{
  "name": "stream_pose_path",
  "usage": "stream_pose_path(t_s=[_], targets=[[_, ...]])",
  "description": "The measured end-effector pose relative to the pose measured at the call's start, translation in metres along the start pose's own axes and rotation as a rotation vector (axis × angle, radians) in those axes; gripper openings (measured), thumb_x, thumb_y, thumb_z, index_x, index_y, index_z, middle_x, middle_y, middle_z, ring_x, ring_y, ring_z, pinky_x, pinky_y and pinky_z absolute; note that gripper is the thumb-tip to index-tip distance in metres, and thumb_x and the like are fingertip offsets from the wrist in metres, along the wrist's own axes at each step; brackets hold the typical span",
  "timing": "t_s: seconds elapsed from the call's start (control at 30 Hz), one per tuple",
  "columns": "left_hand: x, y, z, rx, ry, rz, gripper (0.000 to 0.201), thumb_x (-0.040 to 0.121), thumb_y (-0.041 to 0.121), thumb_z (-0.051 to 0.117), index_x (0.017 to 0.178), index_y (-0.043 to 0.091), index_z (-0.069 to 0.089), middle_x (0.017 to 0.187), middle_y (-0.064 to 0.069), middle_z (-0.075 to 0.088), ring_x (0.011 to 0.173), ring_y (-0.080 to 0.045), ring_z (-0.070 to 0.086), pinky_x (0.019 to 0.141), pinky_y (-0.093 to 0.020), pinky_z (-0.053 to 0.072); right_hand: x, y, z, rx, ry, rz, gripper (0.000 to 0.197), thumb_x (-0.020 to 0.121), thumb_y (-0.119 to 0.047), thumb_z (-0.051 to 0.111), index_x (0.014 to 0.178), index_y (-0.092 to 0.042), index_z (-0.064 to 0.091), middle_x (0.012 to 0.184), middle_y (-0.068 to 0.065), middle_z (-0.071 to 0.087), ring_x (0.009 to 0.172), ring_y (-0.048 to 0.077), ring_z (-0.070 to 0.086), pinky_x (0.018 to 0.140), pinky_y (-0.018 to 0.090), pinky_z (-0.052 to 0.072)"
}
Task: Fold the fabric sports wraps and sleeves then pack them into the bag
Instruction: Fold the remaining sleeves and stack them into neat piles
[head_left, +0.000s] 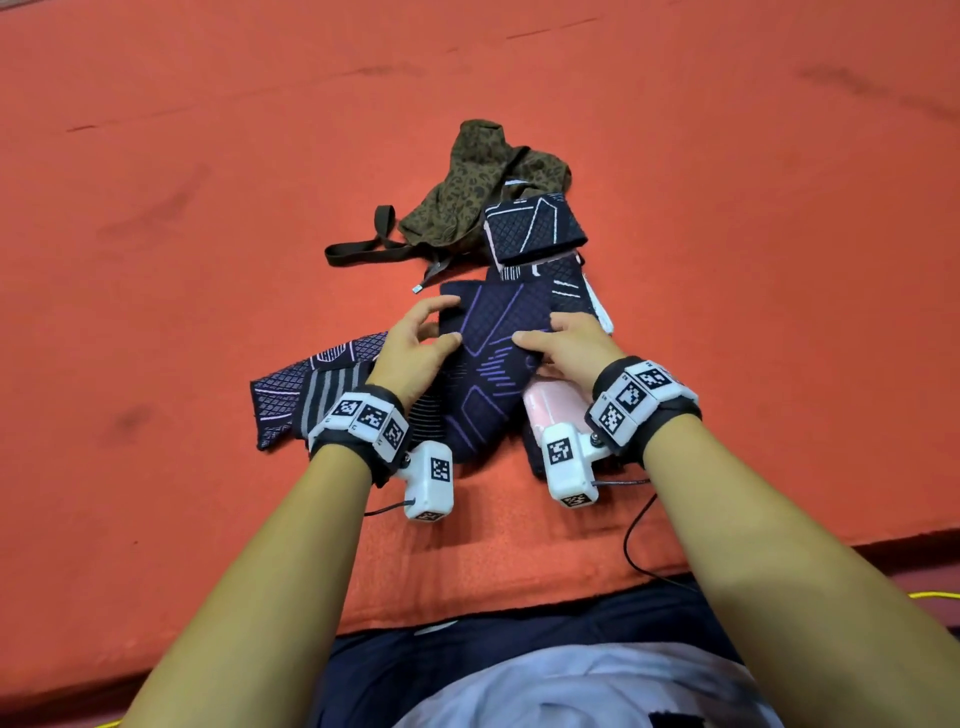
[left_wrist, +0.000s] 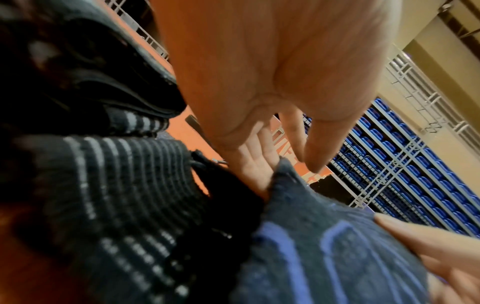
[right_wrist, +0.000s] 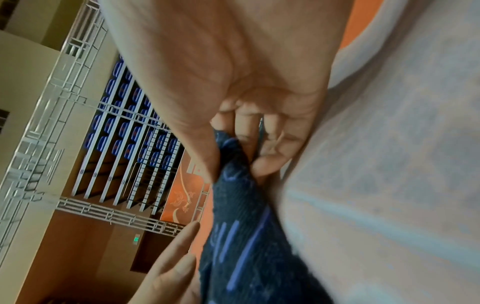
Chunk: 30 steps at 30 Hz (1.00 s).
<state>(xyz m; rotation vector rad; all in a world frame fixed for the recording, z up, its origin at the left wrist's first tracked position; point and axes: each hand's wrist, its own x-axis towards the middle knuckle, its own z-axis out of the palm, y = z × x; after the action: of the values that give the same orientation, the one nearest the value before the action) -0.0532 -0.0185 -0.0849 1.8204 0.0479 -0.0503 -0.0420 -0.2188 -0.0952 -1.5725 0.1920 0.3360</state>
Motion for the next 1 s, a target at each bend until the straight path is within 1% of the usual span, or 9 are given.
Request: stream_pose_path(t_s=[0.07,0.2,0.33,0.47,0.57,0.67,0.73,0.83,1.0], targets=[[-0.006,-0.004,0.001,-0.015,-0.054,-0.089,0.036,0.093,0.002,0.061,0.125,0.018,0.064,0.080,-0.003,0.056,0.061,-0.001,0.056,0.056,-0.017,0.045,-0.001,0.000,-0.006,0.039,0.004,0.003,0.017,0.089,-0.006,0.071,0.103,0.001,0.067,0.095,0.016,0.070,0.077,0.021,0.066,0.061,0.025,0.054],[-0.017,-0.016,-0.002,-0.110,-0.100,-0.179,0.030,0.092,-0.008,0.058,0.118,0.004,0.066,0.096,-0.010,0.067,0.077,-0.008,0.069,0.064,-0.017,0.054,-0.011,0.003,-0.017,-0.001,-0.073,0.010,0.012,0.091,0.000,0.062,0.101,-0.004,0.067,0.096,0.010,0.071,0.087,0.022,0.065,0.075,0.029,0.053],[-0.016,-0.020,-0.005,-0.152,-0.008,-0.154,0.028,0.092,-0.007,0.058,0.111,0.009,0.071,0.100,-0.013,0.064,0.087,-0.020,0.065,0.069,-0.025,0.057,-0.020,0.006,-0.025,-0.069,-0.158,0.003,0.024,0.086,0.008,0.060,0.098,-0.012,0.066,0.096,0.009,0.071,0.081,0.017,0.061,0.066,0.024,0.047],[-0.016,-0.013,-0.008,-0.224,0.051,-0.110,0.023,0.092,-0.004,0.059,0.100,0.012,0.073,0.098,-0.009,0.073,0.086,-0.017,0.068,0.075,-0.025,0.056,-0.025,-0.003,-0.020,-0.092,-0.109,-0.053,0.015,0.088,0.001,0.066,0.088,-0.014,0.067,0.087,0.010,0.070,0.061,0.011,0.059,0.055,0.023,0.042],[-0.016,-0.004,-0.009,-0.327,0.020,-0.136,0.020,0.087,-0.002,0.068,0.103,0.008,0.073,0.101,-0.011,0.074,0.090,-0.019,0.069,0.084,-0.027,0.055,-0.022,-0.010,-0.019,0.049,-0.017,-0.107,0.012,0.089,0.000,0.066,0.101,-0.001,0.069,0.094,0.021,0.069,0.080,0.030,0.062,0.072,0.043,0.051],[-0.018,0.003,-0.008,-0.343,-0.020,-0.165,0.031,0.079,-0.008,0.072,0.107,0.008,0.072,0.099,-0.011,0.075,0.087,-0.019,0.072,0.078,-0.023,0.056,-0.018,-0.012,-0.021,0.010,0.043,-0.146,0.019,0.090,-0.002,0.067,0.108,0.003,0.068,0.097,0.020,0.069,0.085,0.028,0.064,0.086,0.050,0.054],[-0.018,0.004,-0.010,-0.318,-0.022,-0.165,0.035,0.077,-0.009,0.074,0.107,0.008,0.072,0.098,-0.011,0.076,0.087,-0.020,0.072,0.076,-0.023,0.056,-0.017,-0.013,-0.022,-0.035,0.062,-0.162,0.023,0.090,-0.008,0.069,0.113,-0.006,0.069,0.102,0.019,0.071,0.085,0.024,0.065,0.077,0.043,0.057],[-0.018,0.006,-0.010,-0.256,0.030,-0.148,0.036,0.077,-0.007,0.076,0.111,0.004,0.072,0.098,-0.012,0.076,0.086,-0.020,0.072,0.078,-0.026,0.056,-0.021,-0.017,-0.023,-0.094,0.083,-0.165,0.026,0.093,-0.015,0.068,0.119,-0.012,0.068,0.094,0.010,0.067,0.071,0.015,0.061,0.052,0.018,0.047],[-0.014,0.006,-0.011,-0.209,0.129,-0.132,0.024,0.081,0.003,0.078,0.105,0.002,0.075,0.099,-0.019,0.074,0.083,-0.022,0.071,0.078,-0.032,0.060,-0.033,-0.024,-0.019,-0.194,-0.067,-0.194,0.036,0.091,0.001,0.065,0.123,-0.015,0.059,0.086,0.004,0.065,0.054,0.007,0.059,0.041,0.019,0.041]])
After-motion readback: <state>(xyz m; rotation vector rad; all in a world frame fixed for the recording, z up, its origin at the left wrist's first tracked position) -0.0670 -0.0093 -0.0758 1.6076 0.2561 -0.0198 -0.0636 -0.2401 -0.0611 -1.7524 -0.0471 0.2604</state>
